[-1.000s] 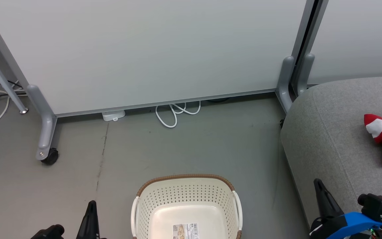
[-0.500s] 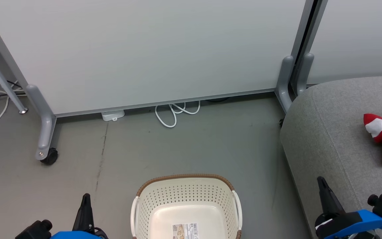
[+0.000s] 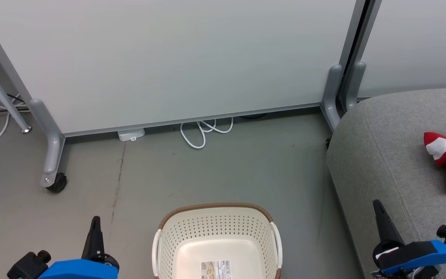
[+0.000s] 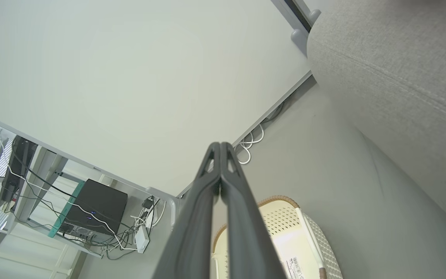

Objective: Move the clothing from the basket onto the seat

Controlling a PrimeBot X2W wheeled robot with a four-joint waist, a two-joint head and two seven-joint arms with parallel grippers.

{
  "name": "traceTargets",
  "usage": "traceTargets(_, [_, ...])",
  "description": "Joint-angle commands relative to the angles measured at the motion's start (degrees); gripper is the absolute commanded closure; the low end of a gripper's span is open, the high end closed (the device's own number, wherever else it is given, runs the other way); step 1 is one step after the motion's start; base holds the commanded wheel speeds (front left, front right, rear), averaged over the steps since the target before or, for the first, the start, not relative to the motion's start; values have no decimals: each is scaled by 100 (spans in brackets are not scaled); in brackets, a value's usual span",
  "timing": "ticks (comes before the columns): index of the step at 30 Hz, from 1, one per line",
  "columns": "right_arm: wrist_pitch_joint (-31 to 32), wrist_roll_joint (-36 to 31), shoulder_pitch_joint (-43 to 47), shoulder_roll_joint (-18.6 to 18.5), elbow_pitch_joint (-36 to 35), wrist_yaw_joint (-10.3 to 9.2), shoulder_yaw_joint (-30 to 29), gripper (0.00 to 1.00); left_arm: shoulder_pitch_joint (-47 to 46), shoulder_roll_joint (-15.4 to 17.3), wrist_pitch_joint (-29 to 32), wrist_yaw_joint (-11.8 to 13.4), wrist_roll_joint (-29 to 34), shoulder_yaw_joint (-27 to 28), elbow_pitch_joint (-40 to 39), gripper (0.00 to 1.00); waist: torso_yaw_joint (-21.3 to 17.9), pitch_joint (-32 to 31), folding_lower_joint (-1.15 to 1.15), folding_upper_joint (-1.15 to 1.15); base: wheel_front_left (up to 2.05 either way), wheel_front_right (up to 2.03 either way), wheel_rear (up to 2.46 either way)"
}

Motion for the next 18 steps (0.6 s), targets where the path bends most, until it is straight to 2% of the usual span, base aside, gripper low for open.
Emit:
traceTargets(1, [15, 150, -155, -25, -87, 1, -21, 100, -156, 13, 31, -3, -124, 50, -91, 100, -1, 0, 0, 0, 0, 0, 0])
traceTargets(18, [179, 1264, -238, -31, -108, 2, -68, 100, -299, 6, 327, -5, -1156, 178, -213, 100, -16, 7, -1, 0, 0, 0, 0])
